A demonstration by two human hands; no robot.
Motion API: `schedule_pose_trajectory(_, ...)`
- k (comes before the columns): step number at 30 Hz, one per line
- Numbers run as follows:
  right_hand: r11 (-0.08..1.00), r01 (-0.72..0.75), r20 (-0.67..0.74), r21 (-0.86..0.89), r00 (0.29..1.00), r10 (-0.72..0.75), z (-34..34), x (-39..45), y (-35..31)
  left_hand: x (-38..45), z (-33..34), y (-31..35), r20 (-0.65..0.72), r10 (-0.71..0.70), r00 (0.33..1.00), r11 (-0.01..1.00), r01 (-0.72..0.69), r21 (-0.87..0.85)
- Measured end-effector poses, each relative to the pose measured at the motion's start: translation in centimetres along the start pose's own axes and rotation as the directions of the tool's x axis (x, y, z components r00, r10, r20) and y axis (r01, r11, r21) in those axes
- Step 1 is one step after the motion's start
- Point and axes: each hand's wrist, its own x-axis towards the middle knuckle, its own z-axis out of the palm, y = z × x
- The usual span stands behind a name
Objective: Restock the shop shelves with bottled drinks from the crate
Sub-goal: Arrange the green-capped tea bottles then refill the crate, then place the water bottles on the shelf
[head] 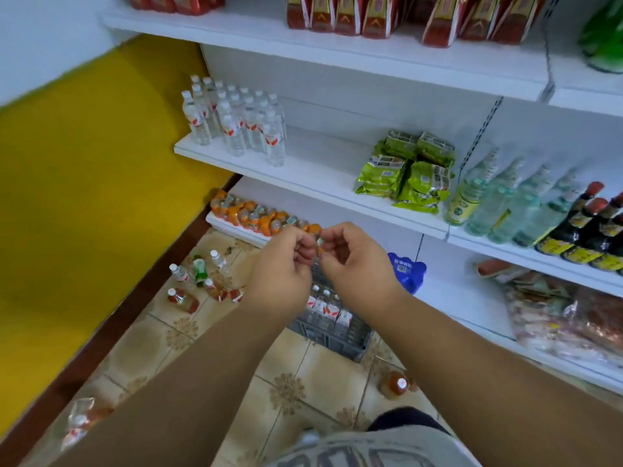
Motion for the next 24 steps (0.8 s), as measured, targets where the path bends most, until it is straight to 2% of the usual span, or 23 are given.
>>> schedule_pose_trajectory(5, 0.996, -0.085, -0.006, -0.040, 0.996, 0.085, 0.9, 1.6, 0.8, 3.6, 0.4, -2.0, 0.036, 0.003, 0.999, 0.997, -0.001, -0.074)
schedule_pose_trajectory(9, 0.989, -0.102, -0.021, -0.111, 0.995, 0.101, 1.4, 5.0, 1.5, 6.7, 1.0, -3.9, 0.031, -0.009, 0.999, 0.998, 0.011, -0.070)
schedule_pose_trajectory(14, 0.988, -0.112, 0.007, -0.104, 0.994, 0.113, 3.3, 11.1, 1.5, 11.0, -1.6, -6.6, 0.049, -0.030, 0.998, 0.999, 0.032, -0.038)
schedule_pose_trajectory(20, 0.977, -0.201, -0.045, -0.073, 0.979, 0.198, 8.0, 15.2, 1.5, 15.6, -4.6, -9.8, 0.153, -0.041, 0.987, 0.999, 0.043, -0.010)
schedule_pose_trajectory(24, 0.956, -0.293, -0.178, -0.012, 0.942, 0.286, 11.1, 17.2, 2.2, 19.5, -5.3, -12.9, 0.292, -0.004, 0.957, 1.000, 0.010, -0.018)
